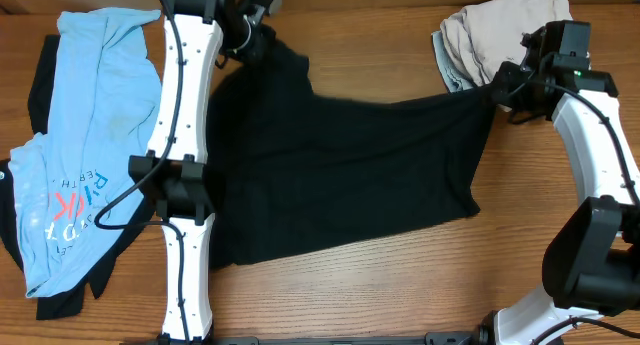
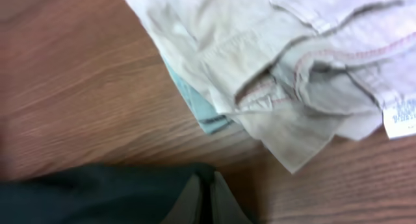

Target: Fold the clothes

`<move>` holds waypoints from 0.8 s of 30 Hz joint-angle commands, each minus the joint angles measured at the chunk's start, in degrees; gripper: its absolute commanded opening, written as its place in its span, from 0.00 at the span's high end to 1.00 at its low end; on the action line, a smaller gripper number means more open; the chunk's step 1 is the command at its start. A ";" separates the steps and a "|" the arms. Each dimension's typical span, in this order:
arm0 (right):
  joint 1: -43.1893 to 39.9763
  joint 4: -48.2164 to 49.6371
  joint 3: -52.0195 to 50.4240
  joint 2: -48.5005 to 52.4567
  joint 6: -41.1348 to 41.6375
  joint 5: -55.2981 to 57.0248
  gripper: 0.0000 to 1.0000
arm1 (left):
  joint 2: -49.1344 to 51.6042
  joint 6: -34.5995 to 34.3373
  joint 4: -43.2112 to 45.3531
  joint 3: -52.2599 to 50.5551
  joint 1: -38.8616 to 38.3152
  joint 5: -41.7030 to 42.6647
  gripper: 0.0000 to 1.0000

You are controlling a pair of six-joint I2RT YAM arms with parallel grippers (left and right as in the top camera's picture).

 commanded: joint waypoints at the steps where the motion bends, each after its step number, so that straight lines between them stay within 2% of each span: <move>1: -0.04 0.11 5.42 -0.57 -2.62 -1.40 0.96 | -0.15 -1.53 0.48 6.62 0.63 -1.57 0.96; 6: -0.04 -1.14 10.93 -0.57 -4.20 -2.82 0.96 | -0.15 -3.45 1.44 14.08 1.49 -2.95 0.96; 10: -0.02 0.13 12.11 -0.57 -6.45 -5.25 0.96 | -0.15 -3.48 1.64 15.85 1.97 -3.15 0.96; 18: -0.04 -8.37 12.11 -0.57 -6.43 -5.46 0.96 | -0.15 -5.99 -7.30 15.80 1.88 -3.32 0.96; 24: -0.04 -9.11 12.11 -0.57 -6.88 -5.44 0.96 | -0.15 -9.64 -10.71 15.02 2.10 -6.16 0.96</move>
